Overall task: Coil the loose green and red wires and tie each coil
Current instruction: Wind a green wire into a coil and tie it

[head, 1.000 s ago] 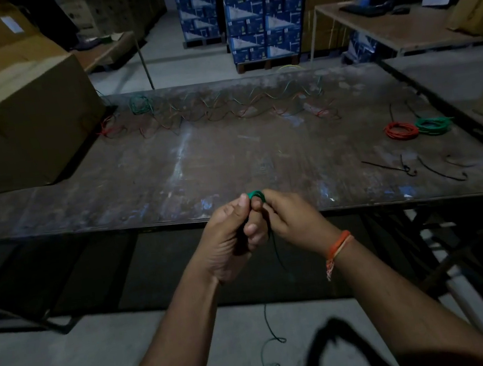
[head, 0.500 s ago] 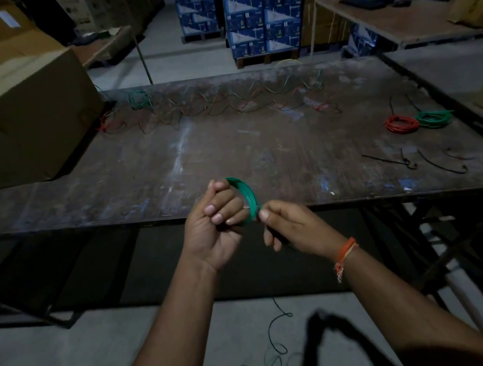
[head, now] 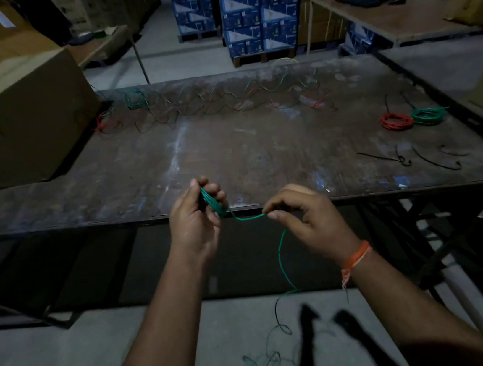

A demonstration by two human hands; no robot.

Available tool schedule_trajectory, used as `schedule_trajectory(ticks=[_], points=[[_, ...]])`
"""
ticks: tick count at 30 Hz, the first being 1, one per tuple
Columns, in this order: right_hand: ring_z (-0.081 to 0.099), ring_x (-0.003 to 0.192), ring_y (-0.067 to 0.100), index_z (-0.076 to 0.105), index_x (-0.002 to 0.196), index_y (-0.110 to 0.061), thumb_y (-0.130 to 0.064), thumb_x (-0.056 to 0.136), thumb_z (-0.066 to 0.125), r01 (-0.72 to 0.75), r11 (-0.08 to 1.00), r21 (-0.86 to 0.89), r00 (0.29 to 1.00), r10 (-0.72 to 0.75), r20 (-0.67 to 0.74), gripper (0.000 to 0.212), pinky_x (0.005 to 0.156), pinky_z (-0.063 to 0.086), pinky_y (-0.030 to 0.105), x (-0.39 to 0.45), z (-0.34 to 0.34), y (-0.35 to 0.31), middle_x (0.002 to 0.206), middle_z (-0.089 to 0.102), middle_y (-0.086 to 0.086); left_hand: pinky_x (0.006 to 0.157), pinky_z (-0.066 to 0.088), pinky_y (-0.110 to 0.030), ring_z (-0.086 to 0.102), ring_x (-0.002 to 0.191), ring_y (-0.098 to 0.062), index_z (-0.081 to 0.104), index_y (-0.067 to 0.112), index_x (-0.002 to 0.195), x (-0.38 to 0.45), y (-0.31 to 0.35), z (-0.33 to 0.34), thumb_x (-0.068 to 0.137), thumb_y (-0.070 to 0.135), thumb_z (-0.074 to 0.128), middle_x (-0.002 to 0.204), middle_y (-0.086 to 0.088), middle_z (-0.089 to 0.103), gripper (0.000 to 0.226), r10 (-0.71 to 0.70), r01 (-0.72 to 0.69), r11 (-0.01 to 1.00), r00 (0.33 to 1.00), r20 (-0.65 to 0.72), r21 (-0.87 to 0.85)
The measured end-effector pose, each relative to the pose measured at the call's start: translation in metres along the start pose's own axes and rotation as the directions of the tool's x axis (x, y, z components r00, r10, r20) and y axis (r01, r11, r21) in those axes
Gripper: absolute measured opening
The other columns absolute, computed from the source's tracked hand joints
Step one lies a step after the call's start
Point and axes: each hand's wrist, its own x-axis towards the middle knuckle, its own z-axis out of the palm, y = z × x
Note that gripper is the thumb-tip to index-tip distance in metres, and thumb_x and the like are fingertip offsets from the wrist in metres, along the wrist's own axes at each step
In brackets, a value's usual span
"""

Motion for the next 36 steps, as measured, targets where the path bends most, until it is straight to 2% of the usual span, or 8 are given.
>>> schedule_trajectory(ticks=[5,8,11,15,20,25,29,36], points=[[0.051,0.085,0.016,0.077,0.1,-0.009,-0.006,0.087,0.077,0.209,0.971,-0.113,0.978,-0.206,0.041,0.013,0.075,0.042,0.018,0.027,-0.007,-0.031,0.095,0.048,0.006,0.063,0.054,-0.03,0.065,0.062,-0.016,0.05,0.008,0.095,-0.012,-0.014,0.008,0.109,0.019,0.036,0.069,-0.004,0.067,0.023,0.006,-0.051,0.934,0.992,0.127,0.354],[0.049,0.083,0.018,0.076,0.096,-0.005,-0.009,0.088,0.074,0.285,0.943,-0.171,0.958,-0.278,0.063,0.009,0.072,0.043,0.025,0.046,-0.009,-0.037,0.095,0.046,0.007,0.051,0.044,-0.026,0.051,0.054,-0.014,0.05,0.007,0.086,-0.019,-0.016,0.013,0.104,0.02,0.044,0.064,-0.004,0.054,0.023,-0.051,-0.059,0.899,0.97,0.237,0.433],[0.051,0.085,0.017,0.076,0.097,-0.005,-0.01,0.088,0.075,0.258,0.955,-0.148,0.966,-0.253,0.053,0.01,0.073,0.044,0.021,0.058,-0.011,-0.033,0.096,0.047,0.005,0.042,0.025,-0.018,0.031,0.043,-0.006,0.048,0.008,0.084,-0.022,-0.012,0.018,0.104,0.017,0.04,0.054,0.001,0.038,0.023,-0.11,-0.007,0.918,0.956,0.271,0.397],[0.057,0.087,0.018,0.076,0.098,-0.009,-0.009,0.09,0.075,0.131,0.991,-0.025,0.991,-0.132,-0.005,0.009,0.075,0.049,0.024,0.059,-0.01,-0.025,0.097,0.052,0.005,0.045,0.008,-0.024,0.022,0.038,-0.001,0.053,0.008,0.084,-0.024,-0.004,0.018,0.099,0.024,0.041,0.048,0.009,0.029,0.025,-0.216,0.128,0.95,0.928,0.304,0.285],[0.061,0.088,0.015,0.074,0.1,-0.013,-0.024,0.094,0.07,-0.036,0.991,0.129,0.999,0.036,0.003,0.013,0.077,0.049,0.022,0.054,0.001,-0.013,0.096,0.059,0.003,0.04,0.012,-0.019,0.028,0.037,0.001,0.06,0.012,0.085,-0.023,0.004,0.012,0.098,0.032,0.042,0.046,0.014,0.034,0.03,-0.331,0.274,0.943,0.818,0.471,0.187],[0.063,0.093,0.011,0.072,0.105,-0.012,-0.03,0.1,0.055,-0.113,0.977,0.178,0.991,0.096,0.097,0.025,0.082,0.049,0.024,0.051,0.008,-0.012,0.098,0.065,0.001,0.039,0.018,-0.019,0.031,0.038,0.0,0.056,0.014,0.085,-0.021,0.005,0.014,0.099,0.032,0.041,0.048,0.012,0.023,0.028,-0.36,0.32,0.932,0.776,0.517,0.169],[0.054,0.073,0.001,0.065,0.09,-0.012,-0.032,0.104,0.047,-0.097,0.985,0.141,0.992,0.084,0.097,0.03,0.067,0.041,0.023,0.05,0.013,-0.013,0.077,0.057,-0.009,0.04,0.022,-0.02,0.03,0.038,-0.001,0.053,0.018,0.079,-0.02,0.004,0.015,0.101,0.033,0.04,0.046,0.014,0.029,0.03,-0.39,0.349,0.92,0.78,0.49,0.177],[0.05,0.063,0.01,0.059,0.081,-0.009,-0.04,0.105,0.042,-0.071,0.997,0.043,0.997,0.072,-0.024,0.042,0.059,0.039,0.03,0.045,0.018,-0.011,0.068,0.055,0.003,0.037,0.024,-0.016,0.025,0.036,0.0,0.049,0.017,0.075,-0.024,0.002,0.028,0.1,0.039,0.041,0.046,0.012,0.029,0.034,-0.357,0.279,0.93,0.841,0.407,0.24]])
